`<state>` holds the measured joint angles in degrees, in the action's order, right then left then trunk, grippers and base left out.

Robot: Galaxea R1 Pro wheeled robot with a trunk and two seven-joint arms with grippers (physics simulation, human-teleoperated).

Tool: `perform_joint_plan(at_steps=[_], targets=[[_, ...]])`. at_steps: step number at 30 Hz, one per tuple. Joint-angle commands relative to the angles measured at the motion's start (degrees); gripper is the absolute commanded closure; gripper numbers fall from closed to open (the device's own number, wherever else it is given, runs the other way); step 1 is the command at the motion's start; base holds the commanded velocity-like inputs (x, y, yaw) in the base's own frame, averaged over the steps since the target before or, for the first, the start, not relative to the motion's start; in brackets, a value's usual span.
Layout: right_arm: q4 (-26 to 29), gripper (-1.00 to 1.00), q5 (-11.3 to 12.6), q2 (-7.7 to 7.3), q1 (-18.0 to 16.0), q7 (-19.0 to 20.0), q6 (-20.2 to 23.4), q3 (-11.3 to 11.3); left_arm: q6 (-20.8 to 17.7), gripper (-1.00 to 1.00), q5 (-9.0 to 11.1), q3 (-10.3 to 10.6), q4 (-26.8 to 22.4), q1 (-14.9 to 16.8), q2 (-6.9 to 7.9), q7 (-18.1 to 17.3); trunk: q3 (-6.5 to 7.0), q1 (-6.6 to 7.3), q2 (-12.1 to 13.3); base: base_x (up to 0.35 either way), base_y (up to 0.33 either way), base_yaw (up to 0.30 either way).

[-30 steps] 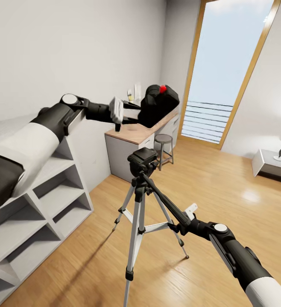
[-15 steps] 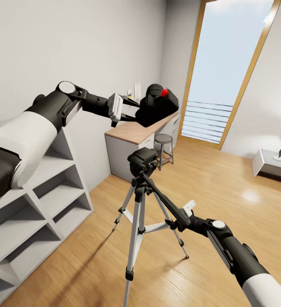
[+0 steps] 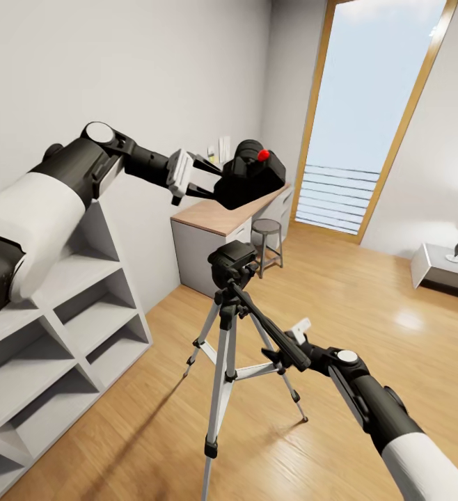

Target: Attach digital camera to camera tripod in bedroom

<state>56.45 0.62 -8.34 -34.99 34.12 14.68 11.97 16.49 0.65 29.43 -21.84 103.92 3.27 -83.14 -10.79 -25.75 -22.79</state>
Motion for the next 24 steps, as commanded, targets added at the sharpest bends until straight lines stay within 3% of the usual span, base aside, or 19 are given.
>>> perform_joint_plan(at_steps=[1,9,16,24], targets=[[-0.5,-1.0,0.0,0.34,-0.3,0.0,0.3,0.1,0.7,1.0,0.0,0.2,0.0,0.1,0.08,-0.1,-0.12,-0.03,-0.1,0.0,0.0,0.0],[-6.2,-1.0,-0.2,2.23,-2.1,-0.3,-2.5,0.1,0.6,1.0,0.1,0.2,-0.5,0.3,0.56,-0.7,-0.12,-0.03,-0.1,0.0,0.0,0.0],[-11.9,-1.0,-0.6,2.64,-5.2,-2.9,-6.3,0.1,0.6,1.0,0.1,0.1,-0.7,0.3,0.69,-0.7,-0.12,-0.03,-0.1,0.0,0.0,0.0],[-13.8,-1.0,-0.7,3.12,-6.3,-4.0,-7.3,0.3,0.6,1.0,0.1,0.0,-0.7,0.3,0.72,-0.7,-0.12,-0.03,-0.1,0.0,0.0,0.0]])
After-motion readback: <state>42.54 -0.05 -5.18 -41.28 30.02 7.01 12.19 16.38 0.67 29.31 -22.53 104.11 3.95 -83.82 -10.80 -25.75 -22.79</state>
